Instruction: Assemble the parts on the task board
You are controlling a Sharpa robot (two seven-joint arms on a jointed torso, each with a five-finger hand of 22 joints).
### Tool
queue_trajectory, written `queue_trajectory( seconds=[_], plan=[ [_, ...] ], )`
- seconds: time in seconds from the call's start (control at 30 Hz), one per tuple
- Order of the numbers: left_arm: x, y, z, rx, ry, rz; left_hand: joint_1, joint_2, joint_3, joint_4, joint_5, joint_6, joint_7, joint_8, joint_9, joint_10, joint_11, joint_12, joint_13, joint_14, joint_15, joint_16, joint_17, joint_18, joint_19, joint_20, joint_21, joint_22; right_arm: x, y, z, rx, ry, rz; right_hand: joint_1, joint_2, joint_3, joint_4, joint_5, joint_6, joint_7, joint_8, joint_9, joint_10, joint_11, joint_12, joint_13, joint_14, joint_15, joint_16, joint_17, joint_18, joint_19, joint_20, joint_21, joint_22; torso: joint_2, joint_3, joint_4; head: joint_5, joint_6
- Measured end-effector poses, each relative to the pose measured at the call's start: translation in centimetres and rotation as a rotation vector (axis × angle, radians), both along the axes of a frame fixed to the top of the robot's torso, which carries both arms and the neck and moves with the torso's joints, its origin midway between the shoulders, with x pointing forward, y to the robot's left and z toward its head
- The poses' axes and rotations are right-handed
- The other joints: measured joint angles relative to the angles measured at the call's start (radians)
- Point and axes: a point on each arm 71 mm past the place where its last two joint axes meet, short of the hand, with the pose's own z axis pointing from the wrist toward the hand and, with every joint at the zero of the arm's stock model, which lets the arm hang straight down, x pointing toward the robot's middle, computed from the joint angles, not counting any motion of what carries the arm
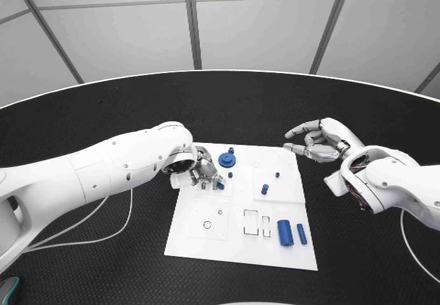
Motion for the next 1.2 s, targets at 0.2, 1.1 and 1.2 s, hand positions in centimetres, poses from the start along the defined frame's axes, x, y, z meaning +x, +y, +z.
queue_trajectory(
  seconds=[0.2, 1.1, 1.2],
  plan=[
    [-0.2, 0.0, 0.0, -0.014, 0.005, -0.002, 0.012, -0.025, 0.087, 0.044, 0.002, -0.014, 0.007, 0.038, 0.026, -0.001, 0.001, 0.000, -0.014, 0.000, 0.000, 0.000, 0.000, -0.008, 0.000, 0.000, 0.004, 0.006, 0.0, 0.0, 0.0, 0.000, 0.001, 0.001, 0.000, 0.000, 0.000, 0.000, 0.000, 0.000, 0.000, 0.000, 0.000, 0.000, 0.000, 0.000, 0.000, -0.004, -0.004, 0.000, 0.000, 0.000, 0.000, 0.000, 0.000, 0.000, -0.001, 0.0000, 0.0002, 0.001, -0.001],
    [-1.1, 2.0, 0.7, -0.016, -0.099, 0.020, -0.036, -0.053, 0.143, 0.023, 0.000, -0.015, 0.009, 0.075, 0.068, 0.038, 0.001, 0.043, 0.034, 0.000, 0.000, 0.000, 0.000, -0.010, 0.000, 0.000, 0.007, 0.017, 0.2, -0.1, -0.1, -0.003, 0.000, -0.002, 0.000, 0.000, 0.000, 0.000, 0.000, 0.000, 0.000, 0.000, 0.000, 0.000, 0.000, 0.000, 0.001, -0.004, -0.004, 0.000, 0.000, 0.000, 0.000, 0.000, 0.000, 0.000, -0.001, 0.0001, 0.0007, 0.010, 0.004],
    [-1.1, 1.8, 0.8, 0.002, -0.125, 0.007, -0.039, -0.056, 0.148, 0.024, 0.000, -0.015, 0.009, 0.076, 0.069, 0.042, -0.002, 0.047, 0.038, 0.000, 0.000, 0.000, 0.000, -0.010, 0.000, 0.000, 0.007, 0.017, 0.2, -0.1, -0.1, -0.003, 0.000, -0.001, 0.000, 0.000, 0.000, 0.000, 0.005, 0.000, 0.000, 0.000, 0.000, 0.000, 0.000, 0.000, 0.001, -0.004, -0.004, 0.000, 0.000, 0.000, 0.000, 0.000, 0.000, 0.000, 0.000, 0.0006, -0.0004, 0.010, 0.004]
  ],
)
